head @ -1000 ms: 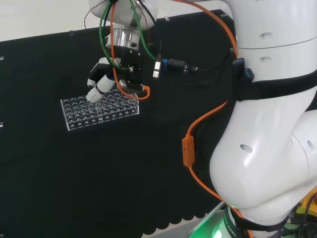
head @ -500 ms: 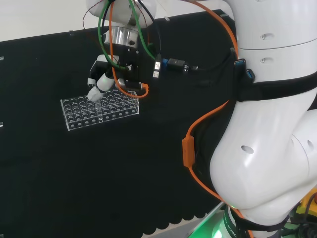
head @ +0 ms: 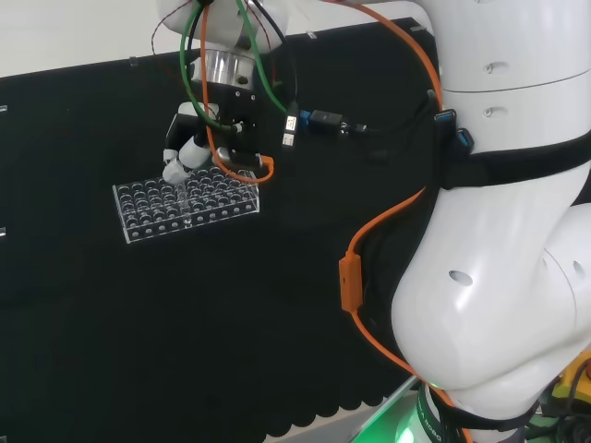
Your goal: Pick up the test tube.
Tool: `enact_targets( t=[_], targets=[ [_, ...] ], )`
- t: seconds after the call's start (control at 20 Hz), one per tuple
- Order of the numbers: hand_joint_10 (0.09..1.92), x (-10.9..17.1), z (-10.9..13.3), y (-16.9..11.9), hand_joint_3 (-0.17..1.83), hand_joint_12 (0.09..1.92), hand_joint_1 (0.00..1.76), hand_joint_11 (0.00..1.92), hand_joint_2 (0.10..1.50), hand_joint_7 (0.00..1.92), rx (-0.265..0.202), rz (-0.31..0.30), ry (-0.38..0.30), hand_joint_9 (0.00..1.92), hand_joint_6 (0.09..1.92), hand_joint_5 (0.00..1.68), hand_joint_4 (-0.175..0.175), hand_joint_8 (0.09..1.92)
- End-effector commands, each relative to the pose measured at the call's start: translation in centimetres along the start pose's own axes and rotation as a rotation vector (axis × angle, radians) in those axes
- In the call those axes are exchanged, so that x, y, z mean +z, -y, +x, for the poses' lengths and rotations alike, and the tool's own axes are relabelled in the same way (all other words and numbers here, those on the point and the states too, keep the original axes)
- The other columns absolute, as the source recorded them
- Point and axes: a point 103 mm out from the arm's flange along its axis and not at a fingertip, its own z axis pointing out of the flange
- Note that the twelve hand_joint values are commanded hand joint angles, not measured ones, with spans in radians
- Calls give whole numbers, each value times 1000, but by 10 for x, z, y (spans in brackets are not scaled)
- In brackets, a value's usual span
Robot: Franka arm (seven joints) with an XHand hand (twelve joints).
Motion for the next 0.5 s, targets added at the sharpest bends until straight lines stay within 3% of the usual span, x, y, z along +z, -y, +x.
enact_targets(
  t=[0.05,0.35,0.45,0.5],
  targets=[
    [711,2,0,-1,194,1487,1140,323,975,1151,-3,-5,1,819,889,1056,-79,607],
    [693,-1,1,-7,133,1464,1150,375,996,1207,0,-13,21,868,845,1085,-91,587],
    [670,-2,1,-8,124,1443,1159,414,994,1245,-3,-23,34,904,821,1098,-109,564],
    [653,-2,2,-9,98,1432,1204,435,1002,1217,-6,-26,40,928,808,1100,-134,629]
  ],
)
